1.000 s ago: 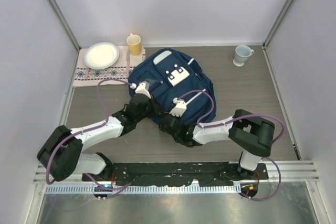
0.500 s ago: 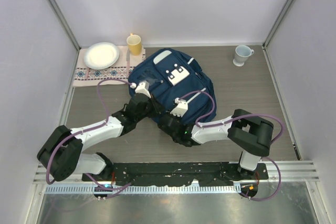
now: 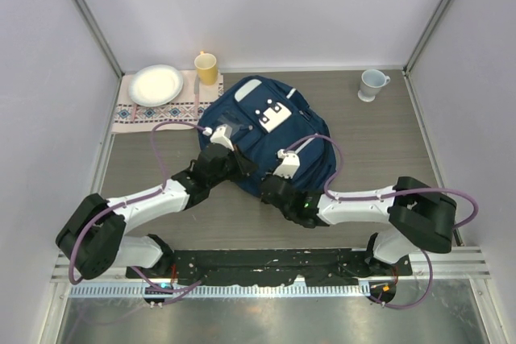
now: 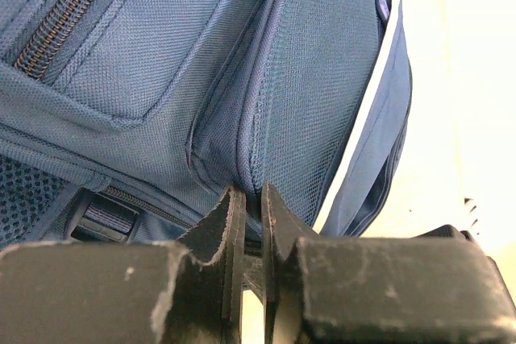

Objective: Pack the student bag
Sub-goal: Zip the student bag at the center of the board.

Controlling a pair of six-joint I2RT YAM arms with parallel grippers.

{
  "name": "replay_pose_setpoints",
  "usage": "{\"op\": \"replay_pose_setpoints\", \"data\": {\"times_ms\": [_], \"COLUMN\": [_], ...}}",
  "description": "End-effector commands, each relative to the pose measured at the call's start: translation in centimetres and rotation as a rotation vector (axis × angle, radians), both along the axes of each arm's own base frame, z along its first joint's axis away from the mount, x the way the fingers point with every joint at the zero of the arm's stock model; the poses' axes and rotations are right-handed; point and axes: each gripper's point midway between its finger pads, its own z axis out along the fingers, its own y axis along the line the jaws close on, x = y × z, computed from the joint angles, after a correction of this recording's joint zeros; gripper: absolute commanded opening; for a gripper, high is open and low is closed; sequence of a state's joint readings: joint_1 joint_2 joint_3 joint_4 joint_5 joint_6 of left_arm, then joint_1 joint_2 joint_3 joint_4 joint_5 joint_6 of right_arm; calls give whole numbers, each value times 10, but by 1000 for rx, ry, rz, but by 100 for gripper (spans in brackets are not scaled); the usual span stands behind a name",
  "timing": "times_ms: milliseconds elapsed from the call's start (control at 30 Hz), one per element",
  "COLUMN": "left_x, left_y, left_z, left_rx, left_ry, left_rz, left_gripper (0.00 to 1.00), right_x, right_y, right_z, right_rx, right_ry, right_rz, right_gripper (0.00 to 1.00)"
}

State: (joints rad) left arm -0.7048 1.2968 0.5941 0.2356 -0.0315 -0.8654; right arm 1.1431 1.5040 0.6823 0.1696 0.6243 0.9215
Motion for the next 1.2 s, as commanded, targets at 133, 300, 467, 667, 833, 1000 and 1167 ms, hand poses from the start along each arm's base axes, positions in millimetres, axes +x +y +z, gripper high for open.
{"op": "replay_pose_setpoints", "data": {"times_ms": [133, 300, 467, 667, 833, 1000, 1167], "left_x": [14, 14, 12, 7, 3, -10, -11], "left_y": [39, 44, 51, 47, 36, 22, 27], "left_z": [-10, -14, -17, -12, -9, -7, -11], "left_rx": [122, 135, 159, 165, 186, 186, 223], "left_ry": [-23, -14, -19, -65, -107, -123, -101], "left_rz": [100, 107, 107, 35, -81, -226, -226], "left_gripper": [0, 0, 0, 0, 0, 0, 11], "right_x": [-12, -19, -21, -23, -28, -36, -45], "right_y": [-68, -83, -102, -98, -81, -67, -56], "right_z": [-21, -20, -14, -2, 2, 5, 14], "right_rx": [-261, -251, -271, -232, -173, -159, -147], "right_ry": [17, 21, 4, -35, -36, -51, -73], "right_rz": [-21, -32, -65, -11, 63, 118, 157], "right_gripper": [1, 1, 1, 1, 1, 1, 1]}}
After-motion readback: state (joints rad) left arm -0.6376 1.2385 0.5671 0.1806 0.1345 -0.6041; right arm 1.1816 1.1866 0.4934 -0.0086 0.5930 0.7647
